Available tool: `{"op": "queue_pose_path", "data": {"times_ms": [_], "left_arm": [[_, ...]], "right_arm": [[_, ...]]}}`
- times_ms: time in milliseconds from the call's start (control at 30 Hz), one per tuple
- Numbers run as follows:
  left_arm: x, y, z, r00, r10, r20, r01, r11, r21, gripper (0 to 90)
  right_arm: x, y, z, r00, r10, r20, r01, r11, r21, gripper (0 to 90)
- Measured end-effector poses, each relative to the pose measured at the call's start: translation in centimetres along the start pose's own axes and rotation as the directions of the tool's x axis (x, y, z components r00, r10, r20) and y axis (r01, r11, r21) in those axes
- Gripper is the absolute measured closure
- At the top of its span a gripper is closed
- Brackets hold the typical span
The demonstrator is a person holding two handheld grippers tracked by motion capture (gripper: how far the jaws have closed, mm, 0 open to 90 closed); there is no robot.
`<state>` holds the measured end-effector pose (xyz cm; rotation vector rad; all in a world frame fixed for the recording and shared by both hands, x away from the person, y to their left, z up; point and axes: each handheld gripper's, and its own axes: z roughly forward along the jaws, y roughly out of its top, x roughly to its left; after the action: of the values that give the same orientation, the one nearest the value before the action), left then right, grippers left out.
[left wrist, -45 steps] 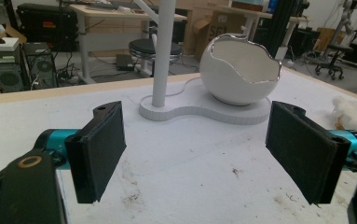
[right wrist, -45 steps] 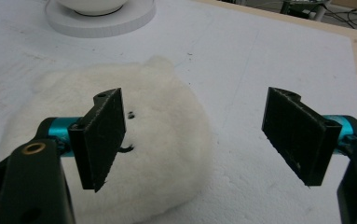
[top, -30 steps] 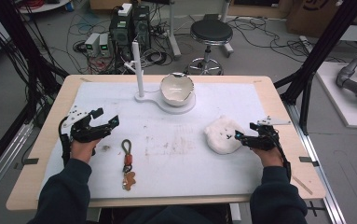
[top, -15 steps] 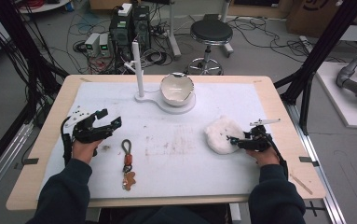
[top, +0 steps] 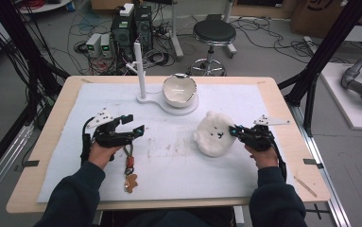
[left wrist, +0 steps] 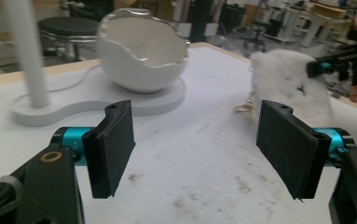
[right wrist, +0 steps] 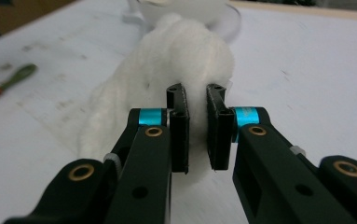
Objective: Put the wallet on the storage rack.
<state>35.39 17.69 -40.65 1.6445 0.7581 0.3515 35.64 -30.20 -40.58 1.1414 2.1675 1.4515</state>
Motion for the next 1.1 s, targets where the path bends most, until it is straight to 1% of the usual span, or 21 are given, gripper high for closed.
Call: {"op": "queue_pose_path", "data": {"times_ms": [133, 267, 300, 367, 533, 567, 600, 633, 667, 700, 733, 767, 800, 833, 867, 900, 933, 967, 1000, 1067, 1100], "left_arm": [[-1.2, -0.3, 1.9, 0.9979, 0.005, 0.065, -0.008, 0.9987, 0.051, 27.6], [-1.5, -0.5, 2.6, 0.9960, -0.002, 0.089, -0.004, 0.9978, 0.066, 27.5], [-1.6, -0.6, 2.7, 0.9956, -0.010, 0.094, 0.004, 0.9979, 0.065, 27.4], [-1.7, -0.6, 3.1, 0.9937, -0.019, 0.110, 0.012, 0.9976, 0.068, 27.4], [-2.0, -0.9, 3.9, 0.9855, -0.035, 0.166, 0.022, 0.9969, 0.076, 27.4], [-2.0, -1.0, 3.9, 0.9817, -0.046, 0.185, 0.033, 0.9969, 0.072, 27.4], [-2.0, -1.0, 3.9, 0.9769, -0.059, 0.205, 0.046, 0.9967, 0.067, 27.4], [-2.0, -1.0, 3.9, 0.9739, -0.062, 0.219, 0.049, 0.9967, 0.065, 28.1], [-2.0, -1.0, 3.9, 0.9725, -0.063, 0.224, 0.050, 0.9966, 0.066, 28.1], [-2.1, -1.0, 4.0, 0.9720, -0.061, 0.227, 0.045, 0.9962, 0.074, 34.6], [-2.0, -1.1, 4.0, 0.9694, -0.051, 0.240, 0.033, 0.9961, 0.082, 42.4], [-2.0, -1.1, 4.0, 0.9669, -0.041, 0.252, 0.020, 0.9960, 0.087, 42.4], [-2.1, -1.2, 4.0, 0.9662, -0.033, 0.256, 0.009, 0.9954, 0.095, 51.0], [-2.2, -1.2, 4.0, 0.9682, -0.024, 0.249, -0.002, 0.9945, 0.105, 51.0], [-2.1, -1.2, 3.9, 0.9679, -0.020, 0.250, -0.008, 0.9939, 0.110, 54.9], [-2.0, -1.2, 3.9, 0.9674, -0.027, 0.252, -0.002, 0.9936, 0.113, 59.3], [-2.0, -1.1, 3.8, 0.9664, -0.026, 0.256, -0.003, 0.9939, 0.110, 68.2], [-2.1, -1.1, 3.7, 0.9661, -0.018, 0.257, -0.010, 0.9943, 0.106, 68.2], [-2.2, -1.0, 3.7, 0.9666, -0.003, 0.256, -0.024, 0.9942, 0.105, 73.5], [-2.3, -1.0, 3.6, 0.9676, 0.010, 0.252, -0.036, 0.9943, 0.101, 77.6], [-2.3, -0.9, 3.5, 0.9678, 0.016, 0.251, -0.042, 0.9942, 0.098, 78.9]], "right_arm": [[2.0, 1.3, 1.2, 0.9970, -0.009, -0.077, 0.002, 0.995, -0.096, 82.8], [3.0, 1.8, 1.9, 0.9943, -0.031, -0.102, 0.019, 0.993, -0.119, 82.7], [3.6, 2.1, 2.3, 0.9917, -0.039, -0.123, 0.024, 0.992, -0.128, 82.7], [3.9, 2.2, 2.5, 0.9901, -0.040, -0.135, 0.023, 0.991, -0.129, 82.7], [6.1, 2.8, 4.1, 0.9712, -0.088, -0.222, 0.062, 0.991, -0.121, 82.7], [6.7, 2.9, 4.5, 0.9678, -0.103, -0.230, 0.079, 0.991, -0.112, 82.7], [7.8, 3.1, 5.2, 0.9587, -0.158, -0.236, 0.141, 0.986, -0.089, 82.7], [8.3, 3.2, 5.5, 0.9532, -0.181, -0.242, 0.165, 0.983, -0.086, 82.7], [8.3, 3.2, 5.5, 0.9532, -0.181, -0.242, 0.165, 0.983, -0.086, 82.7], [9.2, 3.2, 6.0, 0.9427, -0.200, -0.267, 0.185, 0.979, -0.083, 82.6], [9.6, 3.2, 6.2, 0.9388, -0.208, -0.274, 0.192, 0.978, -0.084, 82.6], [9.6, 3.2, 6.2, 0.9388, -0.208, -0.274, 0.192, 0.978, -0.084, 82.6], [10.1, 3.3, 6.5, 0.9369, -0.223, -0.269, 0.210, 0.975, -0.078, 82.6], [10.1, 3.3, 6.5, 0.9369, -0.223, -0.269, 0.210, 0.975, -0.078, 82.6], [10.2, 3.2, 6.6, 0.9372, -0.229, -0.263, 0.218, 0.973, -0.073, 82.6], [10.2, 3.2, 6.7, 0.9392, -0.224, -0.260, 0.213, 0.975, -0.070, 82.6], [10.0, 3.3, 6.7, 0.9405, -0.220, -0.259, 0.209, 0.975, -0.069, 82.5], [10.0, 3.3, 6.7, 0.9405, -0.220, -0.259, 0.209, 0.975, -0.069, 82.5], [9.9, 3.3, 6.7, 0.9413, -0.211, -0.264, 0.200, 0.977, -0.067, 82.5], [9.9, 3.2, 6.8, 0.9405, -0.214, -0.264, 0.204, 0.977, -0.064, 82.2], [9.9, 3.2, 6.9, 0.9408, -0.213, -0.264, 0.205, 0.977, -0.055, 78.0]]}}
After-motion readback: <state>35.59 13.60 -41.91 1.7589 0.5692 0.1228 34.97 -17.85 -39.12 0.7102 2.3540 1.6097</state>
